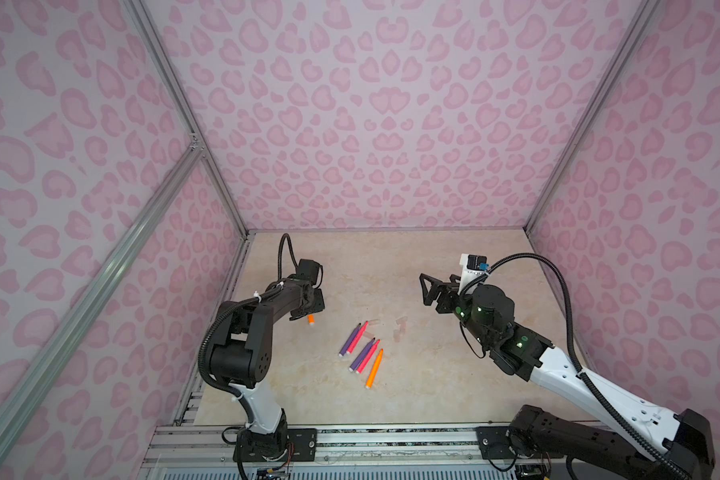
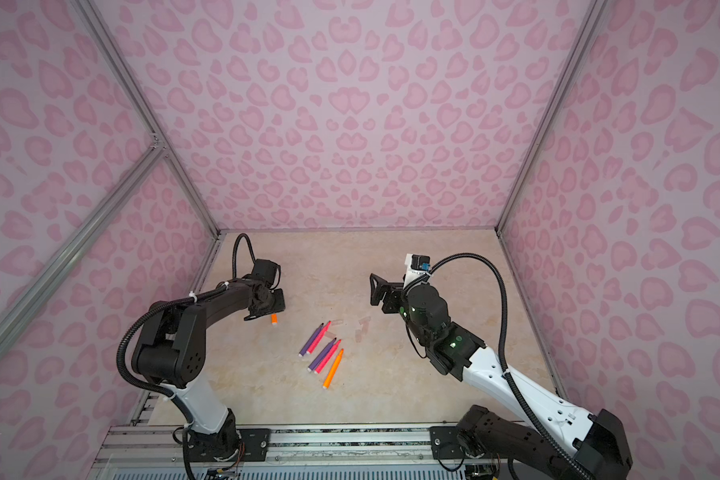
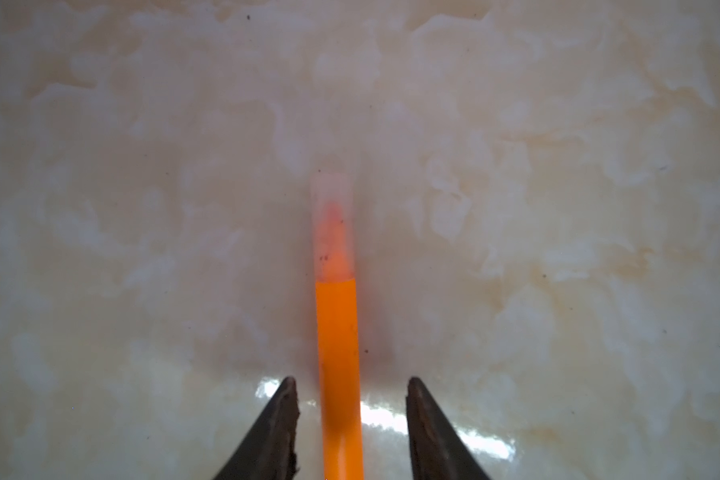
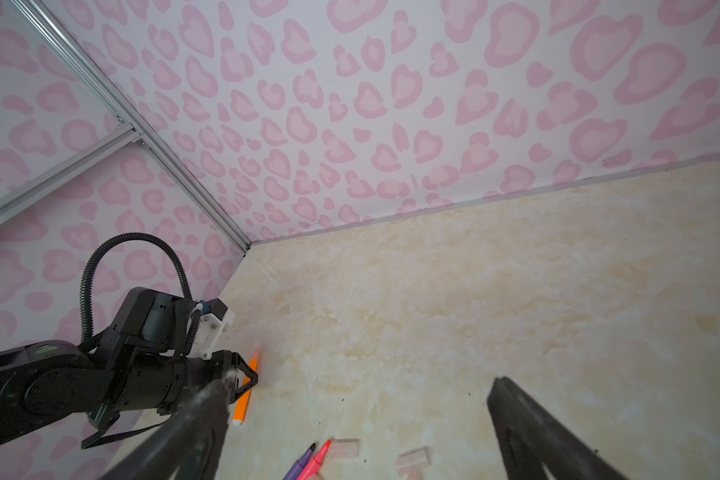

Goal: Insert the pens into the pen caps
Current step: 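Lay the capped orange highlighter on the table and open the left gripper, then move the left gripper over the pink highlighter and close on it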

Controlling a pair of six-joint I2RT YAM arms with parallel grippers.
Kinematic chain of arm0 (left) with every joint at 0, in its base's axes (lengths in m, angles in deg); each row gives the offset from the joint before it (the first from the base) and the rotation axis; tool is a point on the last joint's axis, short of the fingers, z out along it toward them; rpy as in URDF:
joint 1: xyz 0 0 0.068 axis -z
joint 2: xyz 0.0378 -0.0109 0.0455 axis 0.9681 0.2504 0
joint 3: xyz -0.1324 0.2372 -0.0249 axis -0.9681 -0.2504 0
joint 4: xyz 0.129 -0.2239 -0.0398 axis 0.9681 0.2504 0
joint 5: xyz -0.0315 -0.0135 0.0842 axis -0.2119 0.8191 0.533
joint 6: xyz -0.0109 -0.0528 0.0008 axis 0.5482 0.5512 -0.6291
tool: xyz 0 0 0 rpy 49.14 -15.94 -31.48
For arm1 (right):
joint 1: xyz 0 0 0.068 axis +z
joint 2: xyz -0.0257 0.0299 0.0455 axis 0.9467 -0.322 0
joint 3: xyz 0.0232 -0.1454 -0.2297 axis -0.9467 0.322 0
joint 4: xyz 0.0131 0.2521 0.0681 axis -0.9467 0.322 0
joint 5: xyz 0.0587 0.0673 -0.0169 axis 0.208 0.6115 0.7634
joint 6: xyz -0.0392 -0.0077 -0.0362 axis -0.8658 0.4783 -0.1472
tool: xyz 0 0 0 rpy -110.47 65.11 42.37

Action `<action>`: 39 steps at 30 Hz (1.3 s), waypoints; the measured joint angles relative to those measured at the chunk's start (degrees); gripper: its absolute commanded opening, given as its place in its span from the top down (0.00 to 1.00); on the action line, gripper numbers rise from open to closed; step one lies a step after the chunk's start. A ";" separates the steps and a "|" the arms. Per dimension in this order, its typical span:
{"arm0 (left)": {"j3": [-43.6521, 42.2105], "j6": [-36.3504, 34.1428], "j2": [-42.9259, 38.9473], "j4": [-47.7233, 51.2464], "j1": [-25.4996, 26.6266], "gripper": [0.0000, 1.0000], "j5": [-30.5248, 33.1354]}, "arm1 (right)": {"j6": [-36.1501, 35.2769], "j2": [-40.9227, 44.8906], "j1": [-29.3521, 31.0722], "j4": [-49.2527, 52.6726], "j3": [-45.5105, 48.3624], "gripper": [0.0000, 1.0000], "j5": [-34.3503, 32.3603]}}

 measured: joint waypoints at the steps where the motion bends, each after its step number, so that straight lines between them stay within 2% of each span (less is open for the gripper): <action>1: -0.02 0.00 0.00 0.00 0.00 0.54 -0.13 | -0.50 -0.13 -0.24 0.02 -0.02 0.02 -0.02; 4: -1.11 -0.02 -1.31 -0.50 0.07 0.52 -0.50 | -2.03 -0.22 -0.90 0.17 0.28 0.02 -0.04; 8: -4.70 -0.37 -8.04 -1.55 0.52 0.49 -0.70 | -3.63 0.17 -2.45 0.39 0.87 0.02 0.48; 11: -7.61 -0.46 -17.27 -2.69 2.08 0.47 -0.98 | -4.35 0.68 -4.20 0.07 1.57 0.02 -0.35; 15: -14.10 -0.79 -32.98 -2.89 5.42 0.44 -5.77 | -4.28 0.87 -8.59 -0.09 3.26 0.02 -0.94; 20: -19.56 -1.77 -41.86 -1.70 11.76 0.43 -10.91 | -4.48 -0.46 -14.29 -0.94 4.11 0.02 -0.96; 28: -21.42 -3.91 -36.04 -2.19 19.74 0.45 -11.15 | -6.36 -9.62 -21.66 -4.44 5.70 0.03 -0.81; 34: -22.29 -5.57 -29.66 -4.44 20.94 0.49 -10.47 | -7.82 -20.41 -22.49 -8.66 4.68 0.06 -4.02; 39: -20.33 -6.34 -23.78 -4.46 21.75 0.54 -10.47 | -7.74 -31.19 -23.15 -9.88 -0.92 0.14 -6.01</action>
